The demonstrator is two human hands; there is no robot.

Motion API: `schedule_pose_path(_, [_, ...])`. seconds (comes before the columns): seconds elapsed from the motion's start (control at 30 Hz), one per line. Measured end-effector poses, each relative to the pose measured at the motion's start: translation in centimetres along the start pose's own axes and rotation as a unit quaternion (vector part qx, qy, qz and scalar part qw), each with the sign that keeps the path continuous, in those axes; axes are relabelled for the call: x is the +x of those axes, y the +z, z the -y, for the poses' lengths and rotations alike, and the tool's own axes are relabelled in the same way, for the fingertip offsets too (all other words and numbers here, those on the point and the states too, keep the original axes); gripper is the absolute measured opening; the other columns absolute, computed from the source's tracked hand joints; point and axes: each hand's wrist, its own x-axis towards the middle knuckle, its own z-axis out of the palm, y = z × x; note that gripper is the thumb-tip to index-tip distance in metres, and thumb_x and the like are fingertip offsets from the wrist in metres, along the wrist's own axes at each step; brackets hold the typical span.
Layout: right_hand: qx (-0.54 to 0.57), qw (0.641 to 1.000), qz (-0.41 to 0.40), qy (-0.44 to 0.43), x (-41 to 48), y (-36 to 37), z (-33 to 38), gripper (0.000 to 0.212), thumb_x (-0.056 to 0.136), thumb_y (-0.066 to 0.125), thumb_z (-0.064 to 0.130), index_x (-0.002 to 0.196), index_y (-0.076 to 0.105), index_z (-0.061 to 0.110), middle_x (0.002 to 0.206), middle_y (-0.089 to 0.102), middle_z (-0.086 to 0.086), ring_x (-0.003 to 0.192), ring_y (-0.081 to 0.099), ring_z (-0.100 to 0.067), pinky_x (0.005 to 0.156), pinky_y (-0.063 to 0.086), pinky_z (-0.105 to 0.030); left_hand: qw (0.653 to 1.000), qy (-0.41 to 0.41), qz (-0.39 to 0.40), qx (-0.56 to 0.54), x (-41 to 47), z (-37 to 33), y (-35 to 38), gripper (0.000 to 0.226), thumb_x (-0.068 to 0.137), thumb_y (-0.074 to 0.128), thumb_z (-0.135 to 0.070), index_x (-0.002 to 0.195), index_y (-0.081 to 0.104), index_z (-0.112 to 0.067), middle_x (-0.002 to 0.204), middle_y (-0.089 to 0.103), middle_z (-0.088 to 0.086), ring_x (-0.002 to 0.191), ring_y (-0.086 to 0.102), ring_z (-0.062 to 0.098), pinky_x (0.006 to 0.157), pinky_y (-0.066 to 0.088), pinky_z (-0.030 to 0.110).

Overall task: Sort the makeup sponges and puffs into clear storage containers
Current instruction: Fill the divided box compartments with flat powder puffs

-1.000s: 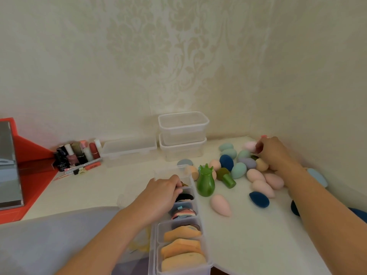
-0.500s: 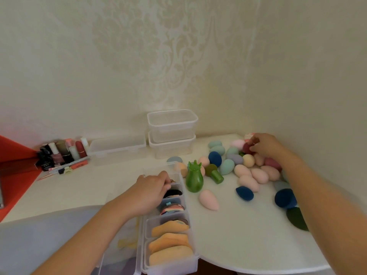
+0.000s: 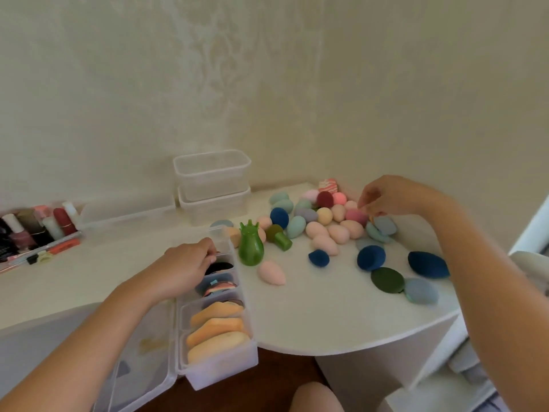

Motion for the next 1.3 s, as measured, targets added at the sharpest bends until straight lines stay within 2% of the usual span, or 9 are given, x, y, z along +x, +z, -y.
schedule_pose_path(0.13, [-0.042,0.998,-0.016,0.033,-2.9,0.1,0.0,0.01,0.087,0.059,0.013,0.088,0.065,0.021,0.083,0.063,0.002,0.078,0.058,-0.013,0.066,0.044,-0.023,1.0,0.01,-0.018,-0.016,-0.3,-0.2,0.1,0.007,0.1,0.038,-0.024,0.096,0.045,-0.026,0.092,0.06,0.0,0.087,0.056,0.024,0.075,0.041,0.033])
schedule_pose_path(0.33, [-0.071,0.994,-0.053,0.056,-5.7,2.2,-0.5,0.018,0.09,0.054,0.013,0.095,0.07,0.007,0.101,0.067,-0.009,0.089,0.059,-0.022,0.068,0.04,-0.024,0.998,0.025,-0.052,-0.024,-0.8,-0.6,0.3,0.012,0.098,0.042,-0.021,0.102,0.053,-0.021,0.101,0.046,0.001,0.099,0.051,0.024,0.088,0.042,0.037])
schedule_pose_path(0.43, [-0.09,0.995,-0.029,0.029,-4.8,3.9,-0.4,0.018,0.09,0.054,0.009,0.097,0.07,0.011,0.108,0.067,-0.005,0.099,0.06,-0.022,0.082,0.044,-0.025,0.997,0.007,-0.081,-0.002,-1.0,-0.9,0.2,0.015,0.098,0.043,-0.024,0.105,0.057,-0.02,0.107,0.042,0.001,0.104,0.046,0.021,0.088,0.041,0.036])
schedule_pose_path(0.6, [-0.148,0.981,-0.007,0.122,-3.3,5.7,-0.2,0.008,0.094,0.048,0.018,0.099,0.047,0.013,0.082,0.048,-0.002,0.086,0.05,-0.022,0.072,0.041,-0.027,0.994,0.011,-0.11,0.008,-1.4,-1.2,0.3,0.015,0.098,0.043,-0.023,0.101,0.058,-0.022,0.097,0.046,-0.005,0.095,0.054,0.02,0.084,0.038,0.033])
schedule_pose_path(0.7, [-0.115,0.979,-0.029,0.169,-2.5,6.7,-0.3,0.024,0.096,0.044,0.03,0.116,0.045,0.017,0.082,0.048,0.001,0.083,0.052,-0.021,0.074,0.044,-0.031,0.99,0.017,-0.142,0.015,-1.5,-1.4,0.3,0.015,0.096,0.047,-0.021,0.096,0.061,-0.02,0.09,0.051,-0.006,0.091,0.057,0.021,0.08,0.036,0.031])
schedule_pose_path(0.87, [0.002,0.977,-0.063,0.203,-1.7,8.4,0.4,0.026,0.097,0.044,0.03,0.118,0.046,0.015,0.095,0.054,-0.003,0.082,0.053,-0.02,0.072,0.045,-0.031,0.989,0.001,-0.149,-0.015,-1.6,-1.6,0.3,0.014,0.095,0.05,-0.02,0.096,0.064,-0.016,0.093,0.068,0.001,0.085,0.059,0.02,0.07,0.041,0.028])
schedule_pose_path(0.97, [-0.002,0.976,-0.068,0.204,-1.4,9.2,0.7,0.024,0.098,0.041,0.019,0.113,0.054,0.005,0.104,0.059,-0.01,0.09,0.054,-0.022,0.078,0.047,-0.03,0.986,0.01,-0.162,-0.027,-1.7,-1.7,0.4,0.014,0.094,0.052,-0.018,0.097,0.065,-0.014,0.096,0.061,0.0,0.087,0.057,0.019,0.072,0.039,0.025])
schedule_pose_path(1.17, [0.016,0.971,-0.159,0.176,-0.9,9.6,0.9,0.017,0.095,0.048,0.018,0.082,0.053,0.007,0.075,0.054,-0.007,0.062,0.047,-0.017,0.05,0.036,-0.024,0.984,0.019,-0.175,-0.038,-1.7,-1.4,0.5,0.014,0.093,0.054,-0.017,0.097,0.066,-0.013,0.101,0.055,0.002,0.088,0.057,0.021,0.078,0.043,0.028])
schedule_pose_path(1.3, [-0.001,0.97,-0.155,0.186,-0.9,8.4,2.1,0.016,0.094,0.052,0.018,0.087,0.059,0.006,0.083,0.064,-0.011,0.077,0.063,-0.025,0.067,0.05,-0.032,0.984,0.021,-0.174,-0.028,-1.7,-1.5,0.5,0.015,0.094,0.052,-0.018,0.098,0.066,-0.015,0.101,0.059,0.0,0.088,0.057,0.018,0.077,0.043,0.026])
